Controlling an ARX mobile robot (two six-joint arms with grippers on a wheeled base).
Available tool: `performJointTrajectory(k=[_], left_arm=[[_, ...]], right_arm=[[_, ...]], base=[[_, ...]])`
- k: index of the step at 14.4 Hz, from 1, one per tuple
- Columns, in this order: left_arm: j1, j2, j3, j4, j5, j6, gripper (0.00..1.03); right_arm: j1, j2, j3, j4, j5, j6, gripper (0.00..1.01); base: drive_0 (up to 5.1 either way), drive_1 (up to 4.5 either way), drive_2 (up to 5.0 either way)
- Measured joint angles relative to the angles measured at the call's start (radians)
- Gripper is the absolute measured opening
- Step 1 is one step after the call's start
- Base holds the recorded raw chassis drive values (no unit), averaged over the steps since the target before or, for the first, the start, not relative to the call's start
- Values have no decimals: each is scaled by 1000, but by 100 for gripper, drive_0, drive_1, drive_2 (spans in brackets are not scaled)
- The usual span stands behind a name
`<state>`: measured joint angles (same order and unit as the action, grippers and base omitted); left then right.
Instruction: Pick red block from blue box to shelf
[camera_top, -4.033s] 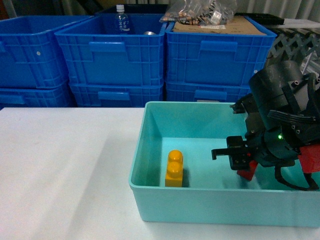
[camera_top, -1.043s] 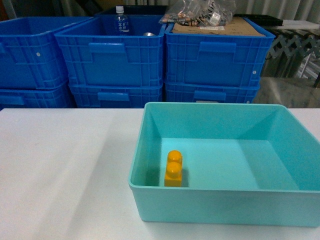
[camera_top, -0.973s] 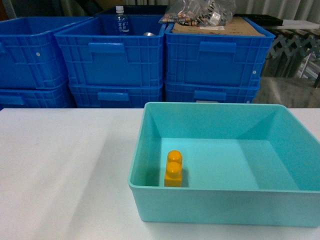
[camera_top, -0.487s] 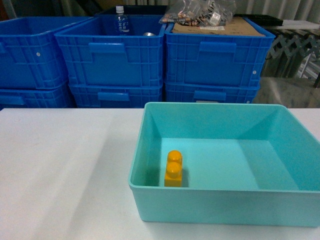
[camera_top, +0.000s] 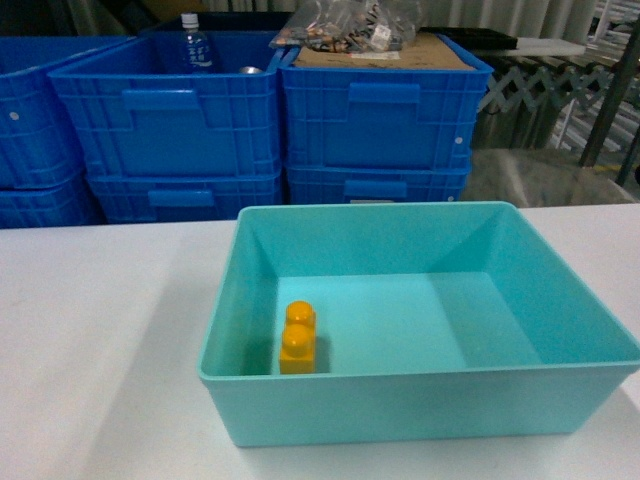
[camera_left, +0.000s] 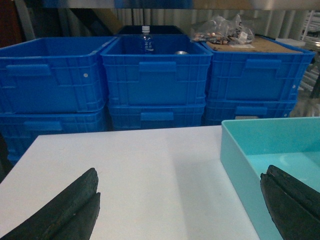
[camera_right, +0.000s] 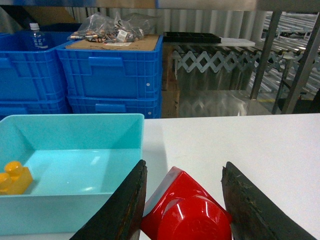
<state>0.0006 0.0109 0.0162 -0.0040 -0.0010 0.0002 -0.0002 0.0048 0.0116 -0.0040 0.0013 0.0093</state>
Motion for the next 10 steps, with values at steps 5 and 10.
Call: performJointTrajectory(k=[5,10], left_arm=[[0,0,0,0,0,0,98],[0,0,0,0,0,0,98]], right_arm=[[0,0,0,0,0,0,39],[0,0,0,0,0,0,39]], base=[[0,0,0],[0,0,0]])
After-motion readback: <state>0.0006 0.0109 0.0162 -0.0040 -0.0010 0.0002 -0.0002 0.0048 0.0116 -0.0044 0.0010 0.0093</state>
